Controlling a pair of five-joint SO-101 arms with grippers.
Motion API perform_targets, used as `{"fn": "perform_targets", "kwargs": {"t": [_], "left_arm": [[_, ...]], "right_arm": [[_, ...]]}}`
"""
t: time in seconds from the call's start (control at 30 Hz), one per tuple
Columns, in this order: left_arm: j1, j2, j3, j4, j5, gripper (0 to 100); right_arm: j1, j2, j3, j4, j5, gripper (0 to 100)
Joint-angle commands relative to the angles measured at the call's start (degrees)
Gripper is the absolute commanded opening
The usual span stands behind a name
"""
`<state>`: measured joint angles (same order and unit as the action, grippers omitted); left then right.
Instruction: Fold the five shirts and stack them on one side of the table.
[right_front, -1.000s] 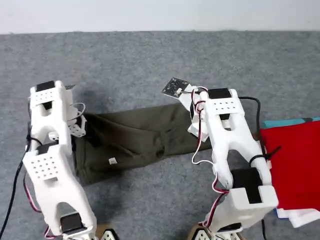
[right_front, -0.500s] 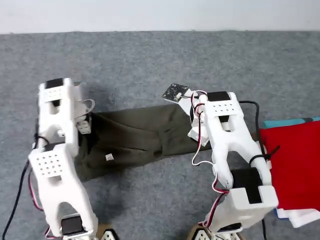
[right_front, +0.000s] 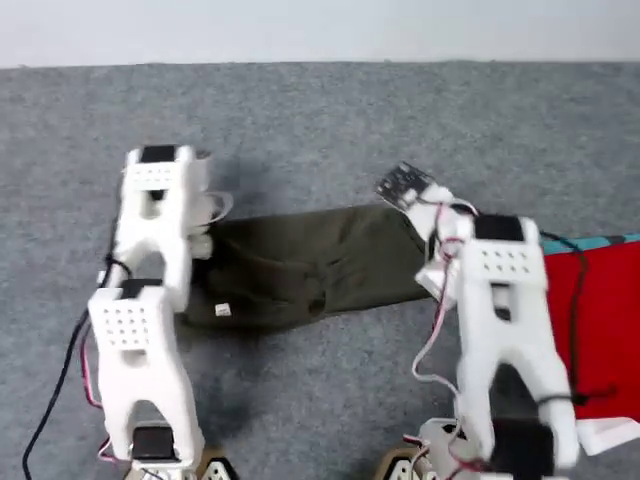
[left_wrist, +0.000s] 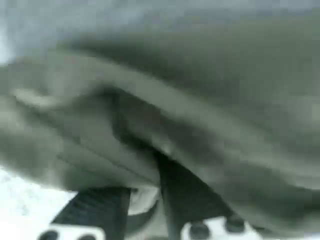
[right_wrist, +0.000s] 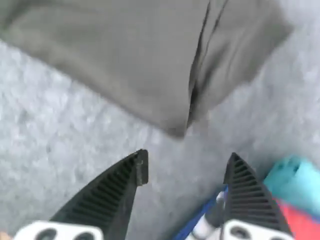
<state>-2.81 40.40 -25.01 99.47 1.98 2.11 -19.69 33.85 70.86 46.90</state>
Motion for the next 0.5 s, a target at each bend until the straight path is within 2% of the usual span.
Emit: {"fn": "perform_targets", "kwargs": {"t": [0.0,0.13,0.27,0.37,0.47], "left_arm": [[9.05,-13.36,-2.24,0.97,-1.67,1],[16.70,-18.64,-2.24,0.70,-5.45,1],[25.14,-18.99,-3.91,-2.20,-3.69,1],[32.18,-18.90,-8.13,-4.84,-3.78,1],[36.13,-16.09,-12.53,-9.32,-3.96,1]], "right_arm": [[4.44,-9.36,5.80,-0.48,-0.53,25.2],[9.36,-18.42,11.96,-0.13,-0.53,25.2],[12.35,-26.24,17.14,0.13,-0.70,25.2],[14.37,-30.02,18.55,0.13,-3.60,25.2],[19.30,-31.78,17.76,0.13,-4.13,25.2]]}}
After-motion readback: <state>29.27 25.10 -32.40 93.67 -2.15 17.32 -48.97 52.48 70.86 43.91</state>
